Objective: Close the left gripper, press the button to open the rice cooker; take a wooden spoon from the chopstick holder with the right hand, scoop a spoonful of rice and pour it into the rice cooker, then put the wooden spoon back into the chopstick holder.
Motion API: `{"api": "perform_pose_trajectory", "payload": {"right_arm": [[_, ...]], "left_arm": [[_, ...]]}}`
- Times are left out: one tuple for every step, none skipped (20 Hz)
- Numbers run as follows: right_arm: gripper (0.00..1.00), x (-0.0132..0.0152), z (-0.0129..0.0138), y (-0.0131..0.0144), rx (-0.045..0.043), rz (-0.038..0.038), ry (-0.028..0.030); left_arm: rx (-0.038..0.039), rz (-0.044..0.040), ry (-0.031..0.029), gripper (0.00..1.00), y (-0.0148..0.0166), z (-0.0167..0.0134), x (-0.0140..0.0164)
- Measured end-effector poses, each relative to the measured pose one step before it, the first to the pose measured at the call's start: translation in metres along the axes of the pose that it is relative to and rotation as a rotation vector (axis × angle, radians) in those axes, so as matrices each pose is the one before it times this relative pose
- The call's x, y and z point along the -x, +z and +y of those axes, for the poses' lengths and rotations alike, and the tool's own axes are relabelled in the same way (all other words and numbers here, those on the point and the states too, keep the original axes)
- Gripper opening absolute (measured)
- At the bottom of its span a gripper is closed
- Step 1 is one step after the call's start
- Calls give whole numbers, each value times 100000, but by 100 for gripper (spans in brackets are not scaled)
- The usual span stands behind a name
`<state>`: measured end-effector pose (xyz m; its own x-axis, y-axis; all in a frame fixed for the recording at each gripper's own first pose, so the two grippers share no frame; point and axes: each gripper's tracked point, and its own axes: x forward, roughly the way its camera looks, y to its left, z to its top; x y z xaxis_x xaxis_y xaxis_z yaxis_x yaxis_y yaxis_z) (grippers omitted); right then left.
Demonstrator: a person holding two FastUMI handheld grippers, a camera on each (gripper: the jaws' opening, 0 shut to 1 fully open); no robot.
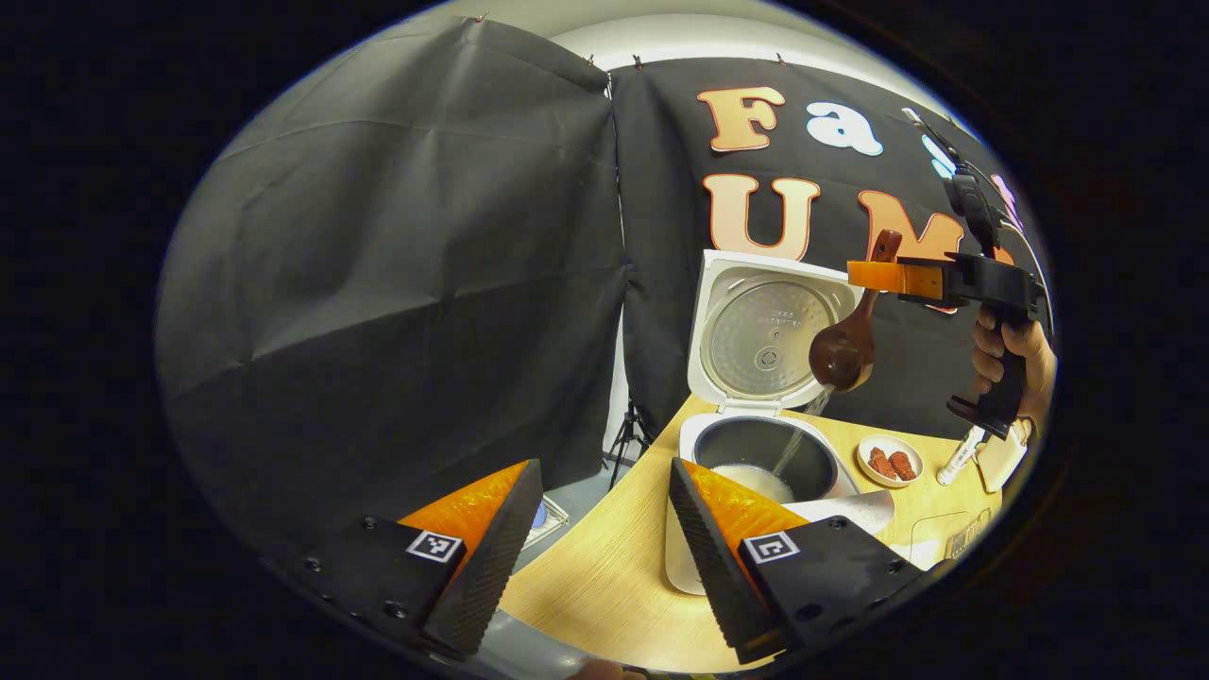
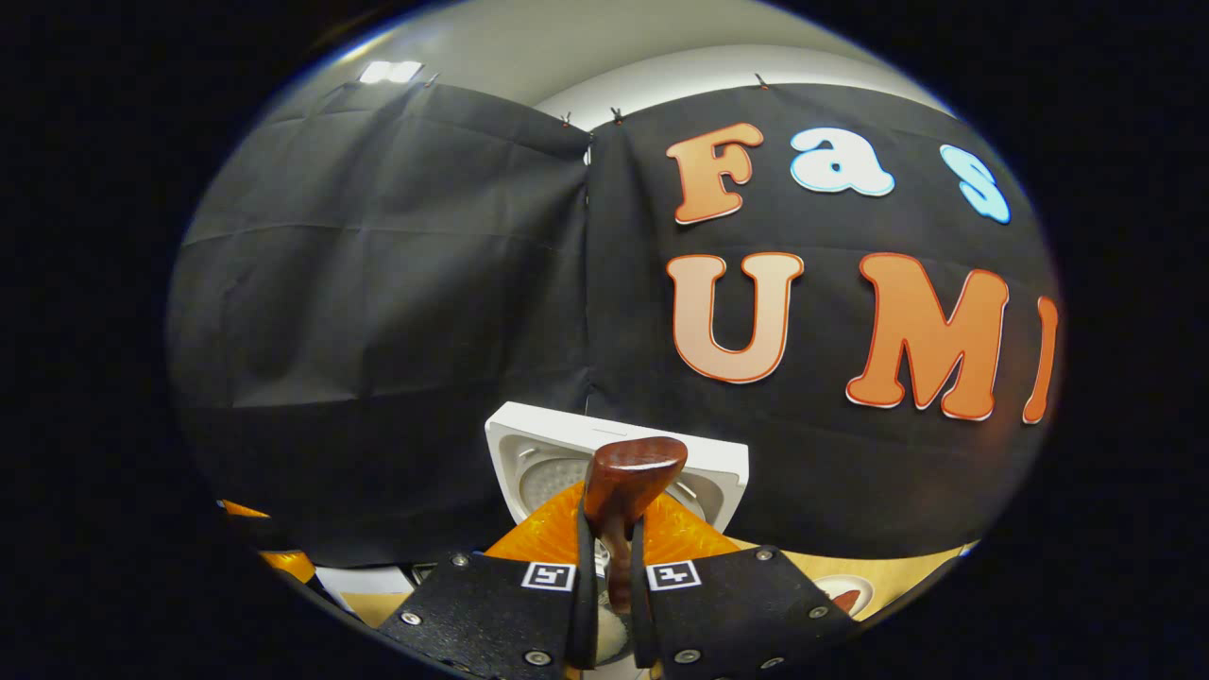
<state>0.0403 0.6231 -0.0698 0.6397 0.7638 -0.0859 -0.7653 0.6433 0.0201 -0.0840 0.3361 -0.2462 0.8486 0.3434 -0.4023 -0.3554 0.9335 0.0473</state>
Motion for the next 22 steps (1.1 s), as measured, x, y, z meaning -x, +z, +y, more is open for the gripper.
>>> {"api": "perform_pose_trajectory", "payload": {"right_arm": [[13, 343, -54, 165, 1573, -383, 327], [13, 225, 9, 91, -315, -519, 480], [13, -146, 92, -165, -1000, -171, 641], [13, 125, -82, 130, -1697, -139, 228], [13, 200, 110, 172, -1851, -222, -63], [13, 289, -134, 120, -2169, -143, -301], [13, 475, -47, 76, -2250, -517, -285], [13, 531, -284, 143, -2261, -534, -590], [13, 243, -304, 50, -2026, -236, -834], [13, 385, -484, 69, -1710, -204, -1124], [13, 265, -556, 9, -1353, 52, -1249], [13, 458, -687, -25, -1036, 133, -1483], [13, 567, -803, -55, -1169, 277, -1835], [13, 476, -790, -50, -1050, 180, -1599], [13, 419, -925, -284, -1342, 691, -2058], [13, 419, -813, -133, -1117, 673, -1999], [13, 690, -1047, -275, -1178, 809, -2783], [13, 646, -1077, -206, -1193, 539, -2597], [13, 354, -997, -193, -1386, 452, -2684], [13, 423, -1068, -264, -1583, 613, -2576], [13, 465, -928, -173, -1776, 423, -2690], [13, 542, -920, -191, -1405, 599, -2626]], "left_arm": [[-355, 47, 106, 93, -22, -51, 65], [-507, -311, 203, 94, 50, -61, 52], [-791, -264, 512, 93, 93, -97, 40], [-657, -243, 435, 93, 123, 3, 24], [-206, -226, -365, 94, 164, -389, 246], [-284, -304, -219, 94, 138, -371, 351], [-616, -809, -321, 93, 153, -416, 502], [-771, -728, -238, 93, 117, -678, 757], [-538, -680, -366, 94, 124, -628, 365], [-280, -387, -714, 93, 249, -809, 349], [-347, -314, -573, 94, 224, -822, 74], [-283, -64, -746, 93, 159, -871, 78], [-64, -180, -846, 93, 265, -928, 83], [-32, -214, -1157, 93, 287, -1018, -45], [-280, -373, -1145, 94, 170, -1113, 22], [-414, -88, -1215, 93, 127, -1144, -48], [-413, -70, -1613, 93, 182, -1150, 89], [-557, -98, -1409, 93, 179, -1204, 29], [-609, -1, -1685, 94, 174, -1197, -6], [-772, -93, -1547, 93, 176, -1148, -67], [-714, 4, -1703, 93, 181, -1199, -35], [-575, -65, -1681, 93, 66, -1287, 93]]}}
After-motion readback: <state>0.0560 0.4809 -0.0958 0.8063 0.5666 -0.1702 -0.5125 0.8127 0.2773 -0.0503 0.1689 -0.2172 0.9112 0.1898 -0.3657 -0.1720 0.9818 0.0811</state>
